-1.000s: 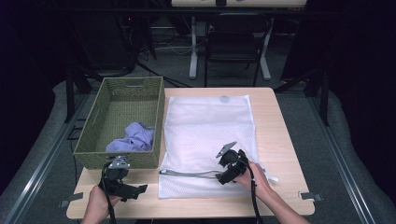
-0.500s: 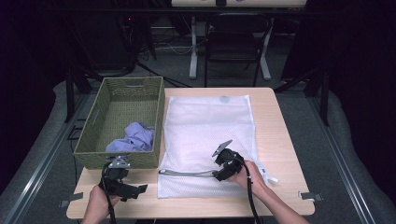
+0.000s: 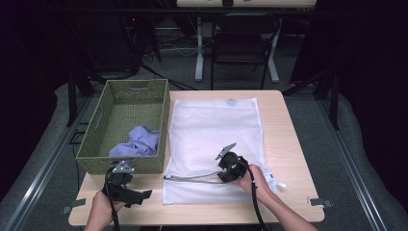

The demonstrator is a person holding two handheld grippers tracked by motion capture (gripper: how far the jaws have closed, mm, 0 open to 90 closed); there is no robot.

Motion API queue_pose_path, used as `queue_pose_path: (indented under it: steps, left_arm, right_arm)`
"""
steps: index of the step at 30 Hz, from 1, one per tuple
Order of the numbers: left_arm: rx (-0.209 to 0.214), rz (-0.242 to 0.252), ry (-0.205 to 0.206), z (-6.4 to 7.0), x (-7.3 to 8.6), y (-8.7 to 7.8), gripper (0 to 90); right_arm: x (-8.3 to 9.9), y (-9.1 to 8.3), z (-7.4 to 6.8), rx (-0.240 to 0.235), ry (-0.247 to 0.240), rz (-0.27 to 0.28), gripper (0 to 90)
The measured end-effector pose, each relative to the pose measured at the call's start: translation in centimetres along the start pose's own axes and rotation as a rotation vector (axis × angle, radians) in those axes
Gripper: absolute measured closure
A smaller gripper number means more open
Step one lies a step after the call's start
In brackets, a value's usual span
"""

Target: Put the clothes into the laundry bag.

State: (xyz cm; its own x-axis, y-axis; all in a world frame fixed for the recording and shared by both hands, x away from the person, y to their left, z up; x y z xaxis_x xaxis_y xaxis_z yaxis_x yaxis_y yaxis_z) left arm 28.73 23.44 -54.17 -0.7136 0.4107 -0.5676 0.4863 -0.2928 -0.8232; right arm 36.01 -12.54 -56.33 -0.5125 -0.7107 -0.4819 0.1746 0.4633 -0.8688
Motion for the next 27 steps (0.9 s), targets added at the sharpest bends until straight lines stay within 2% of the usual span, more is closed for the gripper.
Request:
queue_pose_path:
  steps: [3, 7, 13, 14, 16, 22, 25, 27]
  left_arm:
    - [-0.002, 0.001, -0.007, 0.0, 0.0, 0.0, 0.0]
    - [-0.005, 0.008, -0.014, -0.1, 0.1, 0.0, 0.0]
    - [-0.003, 0.002, -0.004, 0.0, 0.1, 0.0, 0.0]
    - [0.001, -0.008, 0.002, 0.0, 0.0, -0.1, 0.0]
    - [-0.004, -0.001, -0.004, 0.1, 0.1, -0.1, 0.0]
    - [-0.007, 0.005, -0.009, 0.0, 0.0, 0.1, 0.0]
    - [0.003, -0.006, 0.013, 0.0, 0.0, -0.1, 0.0]
    - [0.006, -0.007, 0.011, 0.0, 0.0, -0.1, 0.0]
  right_arm:
    - [-0.2, 0.2, -0.2, -0.002, -0.005, -0.008, 66.0]
    - [-0.1, 0.3, 0.0, -0.008, 0.014, -0.011, 71.2]
    - [0.1, 0.2, 0.2, -0.010, 0.025, -0.008, 81.7]
    - [0.1, 0.2, 0.2, -0.006, 0.016, -0.010, 82.9]
    - [0.1, 0.1, 0.3, -0.006, 0.016, -0.001, 85.2]
    - [-0.3, -0.4, 0.5, -0.001, 0.013, 0.029, 86.7]
    - [-0.8, -0.7, 0.6, 0.000, 0.004, 0.039, 86.9]
    - [-1.0, -0.9, 0.5, 0.005, 0.001, 0.049, 87.1]
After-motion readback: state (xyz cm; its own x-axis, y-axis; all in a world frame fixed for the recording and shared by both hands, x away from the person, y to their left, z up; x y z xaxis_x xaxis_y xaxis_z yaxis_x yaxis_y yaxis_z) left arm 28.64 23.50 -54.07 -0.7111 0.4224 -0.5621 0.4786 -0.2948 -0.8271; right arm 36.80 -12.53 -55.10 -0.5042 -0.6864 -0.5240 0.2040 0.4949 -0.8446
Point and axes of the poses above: each handheld gripper's, and its own axes: y roughly forward along the jaws, x roughly out of its underside, z roughly to its right, the point moved 1 cm from there along y, roughly forward along the jaws, and after that the axes turned 12 degrees about -x, right-handed, at the moved point
